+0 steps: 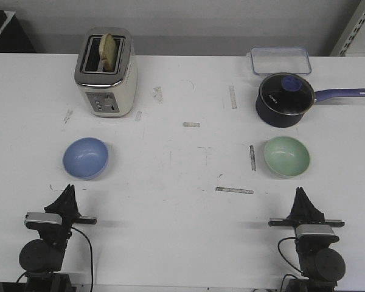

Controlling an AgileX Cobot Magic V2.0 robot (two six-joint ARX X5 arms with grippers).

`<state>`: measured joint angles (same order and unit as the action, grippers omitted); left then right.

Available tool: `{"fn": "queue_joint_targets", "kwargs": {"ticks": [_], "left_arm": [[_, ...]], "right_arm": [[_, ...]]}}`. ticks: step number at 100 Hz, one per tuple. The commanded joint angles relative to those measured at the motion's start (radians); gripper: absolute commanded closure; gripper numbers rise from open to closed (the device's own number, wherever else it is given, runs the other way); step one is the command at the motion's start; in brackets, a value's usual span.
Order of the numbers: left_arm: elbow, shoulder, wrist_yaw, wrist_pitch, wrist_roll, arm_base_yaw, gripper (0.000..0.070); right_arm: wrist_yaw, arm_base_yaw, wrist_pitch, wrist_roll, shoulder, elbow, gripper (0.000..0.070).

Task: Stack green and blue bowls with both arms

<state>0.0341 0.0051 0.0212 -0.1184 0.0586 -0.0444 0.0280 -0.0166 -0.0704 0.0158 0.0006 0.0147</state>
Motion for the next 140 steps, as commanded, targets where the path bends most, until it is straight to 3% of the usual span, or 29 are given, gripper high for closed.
{"fn": "queue_joint_targets", "kwargs": {"ticks": [1,79,110,140], "left_arm": [[-0.022,-0.002,0.002,-0.013,0.005,-0.002,0.0696],[-0.022,-0.002,0.002,-0.013,0.005,-0.002,0.0696],[-0.022,-0.002,0.002,-0.013,0.005,-0.002,0.0696],[-0.022,-0.002,0.002,-0.013,0.005,-0.002,0.0696]], "right_arm": [[-0.002,0.002,-0.011,0.013,0.001,-0.002,0.0691],[-0.002,0.002,0.027,-0.016,0.037,0.106,0.0693],[-0.002,0.002,0.09,-0.016,0.28,0.26,0.0693],[-0.002,0.002,0.262,-0.013,0.604,0.503,0.0693]]}}
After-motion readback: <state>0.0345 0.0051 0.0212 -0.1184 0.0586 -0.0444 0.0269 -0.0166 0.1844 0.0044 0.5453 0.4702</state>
